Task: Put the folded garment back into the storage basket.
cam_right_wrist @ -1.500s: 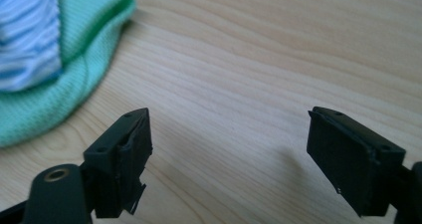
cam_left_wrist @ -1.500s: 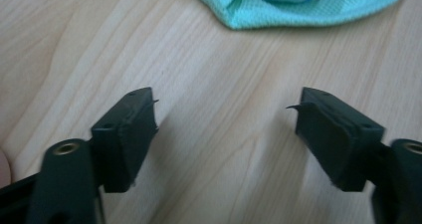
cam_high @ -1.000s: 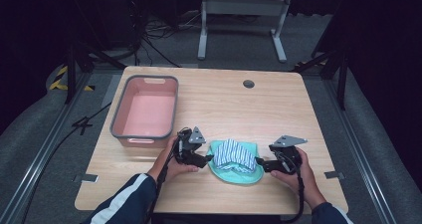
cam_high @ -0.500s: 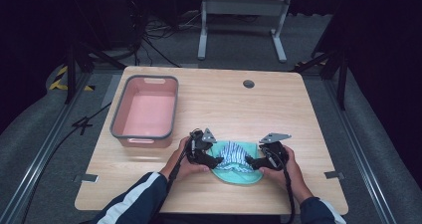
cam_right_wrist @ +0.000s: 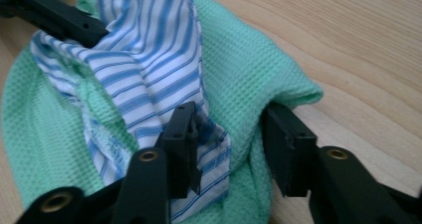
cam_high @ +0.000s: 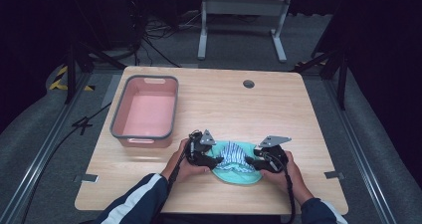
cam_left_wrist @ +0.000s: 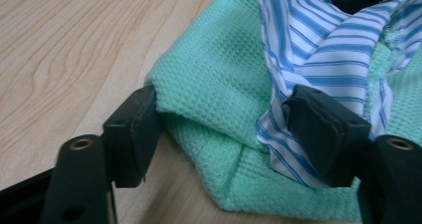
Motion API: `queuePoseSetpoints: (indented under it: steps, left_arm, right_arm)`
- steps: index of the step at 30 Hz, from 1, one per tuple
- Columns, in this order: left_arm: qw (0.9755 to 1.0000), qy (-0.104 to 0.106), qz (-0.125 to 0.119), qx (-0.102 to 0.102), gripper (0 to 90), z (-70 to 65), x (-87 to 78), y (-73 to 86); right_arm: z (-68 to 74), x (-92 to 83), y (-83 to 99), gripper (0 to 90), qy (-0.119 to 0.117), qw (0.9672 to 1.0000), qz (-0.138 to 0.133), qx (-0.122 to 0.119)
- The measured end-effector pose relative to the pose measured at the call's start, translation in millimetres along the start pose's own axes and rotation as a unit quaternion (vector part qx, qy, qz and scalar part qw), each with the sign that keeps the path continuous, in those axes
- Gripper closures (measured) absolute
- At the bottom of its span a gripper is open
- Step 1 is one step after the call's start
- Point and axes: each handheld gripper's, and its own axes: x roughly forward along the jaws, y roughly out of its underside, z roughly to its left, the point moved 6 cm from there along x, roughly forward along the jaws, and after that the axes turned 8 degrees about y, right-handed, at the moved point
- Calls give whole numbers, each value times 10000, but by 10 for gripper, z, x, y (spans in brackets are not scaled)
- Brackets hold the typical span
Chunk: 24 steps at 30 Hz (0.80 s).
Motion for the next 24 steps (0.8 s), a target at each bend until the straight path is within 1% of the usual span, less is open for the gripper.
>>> queuePoseSetpoints:
  steps: [1, 2, 3, 4, 6, 8, 9, 11, 12, 13, 14, 16, 18, 20, 21, 23, 24]
  left_arm:
    - [10000, 12, -11, 26, 366, -6, -1, -1]
    - [10000, 12, -11, 26, 386, -6, -1, -1]
    - [10000, 41, -17, 46, 421, -13, -3, -2]
    - [9999, 84, -21, 78, 453, -23, -7, -2]
    - [9999, 94, -43, 105, 525, -29, -8, -1]
    - [9997, 184, -26, 157, 584, -38, -12, -1]
    - [9995, 246, -27, 181, 628, -49, -11, -3]
    - [9994, 263, 2, 211, 694, -53, -14, -1]
    - [9994, 299, -20, 198, 694, -65, -9, -4]
    - [9992, 344, -14, 221, 716, -68, -9, -5]
    - [9991, 376, -25, 196, 738, -68, -9, -3]
    - [9989, 412, -33, 223, 749, -66, -12, 0]
    - [9987, 459, -52, 235, 764, -63, -15, 2]
    - [9987, 449, -45, 229, 772, -69, -20, 0]
    - [9987, 425, -18, 267, 776, -71, -24, -3]
    - [9987, 440, -18, 270, 785, -89, -25, -7]
    - [9986, 434, 23, 312, 788, -95, -30, -10]
  right_arm:
    - [8, -1, 1, 641, -19, 10000, 3, -14]
    - [8, -1, 1, 641, -19, 10000, 3, -14]
    - [27, -4, 0, 688, -39, 10000, 5, -14]
    - [34, -5, -1, 712, -58, 10000, -5, -33]
    - [48, -6, 1, 728, -60, 10000, -23, -39]
    - [49, -10, 5, 746, -73, 10000, -48, -10]
    - [49, -11, 8, 752, -82, 9999, -61, 18]
    - [50, -10, 11, 761, -87, 9999, -80, 47]
    - [51, -10, 13, 767, -72, 9999, -83, 64]
    - [57, -13, 12, 773, -33, 9999, -86, 44]
    - [73, -17, 9, 782, 35, 9999, -101, -8]
    - [81, -21, 6, 785, 83, 9999, -103, -41]
    - [81, -24, 5, 788, 68, 9999, -114, -23]
    - [83, -31, 1, 791, 53, 9999, -133, -34]
    - [83, -35, -1, 794, 61, 9999, -141, -53]
    - [92, -51, -3, 796, 58, 9998, -158, -113]
    - [97, -62, -7, 797, 49, 9998, -175, -130]
